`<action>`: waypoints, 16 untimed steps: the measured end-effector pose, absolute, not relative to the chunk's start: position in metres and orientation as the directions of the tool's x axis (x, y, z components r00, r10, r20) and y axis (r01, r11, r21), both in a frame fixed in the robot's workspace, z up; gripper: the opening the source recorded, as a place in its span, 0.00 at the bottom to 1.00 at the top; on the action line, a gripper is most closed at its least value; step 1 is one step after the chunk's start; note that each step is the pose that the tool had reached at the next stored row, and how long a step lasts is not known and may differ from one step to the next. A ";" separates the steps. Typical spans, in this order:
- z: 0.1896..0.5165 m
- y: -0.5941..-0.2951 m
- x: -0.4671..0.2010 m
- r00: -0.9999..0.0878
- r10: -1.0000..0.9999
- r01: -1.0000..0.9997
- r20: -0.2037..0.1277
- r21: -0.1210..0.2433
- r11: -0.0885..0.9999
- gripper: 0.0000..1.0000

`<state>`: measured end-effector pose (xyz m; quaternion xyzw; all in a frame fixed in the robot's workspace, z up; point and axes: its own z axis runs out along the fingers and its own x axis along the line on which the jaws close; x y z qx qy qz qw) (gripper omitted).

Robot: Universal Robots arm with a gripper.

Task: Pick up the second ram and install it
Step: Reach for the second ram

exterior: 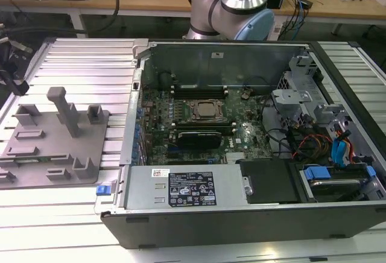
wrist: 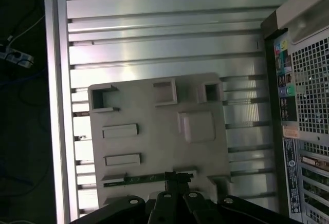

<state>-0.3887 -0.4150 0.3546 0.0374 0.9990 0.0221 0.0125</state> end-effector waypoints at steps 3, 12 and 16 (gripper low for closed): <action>0.348 -0.418 -0.397 -0.997 0.075 0.074 -0.023 0.045 0.996 0.08; 0.332 -0.431 -0.409 -0.997 0.075 0.074 -0.023 0.045 0.996 0.08; 0.325 -0.439 -0.410 -0.997 0.075 0.074 -0.023 0.045 0.996 0.08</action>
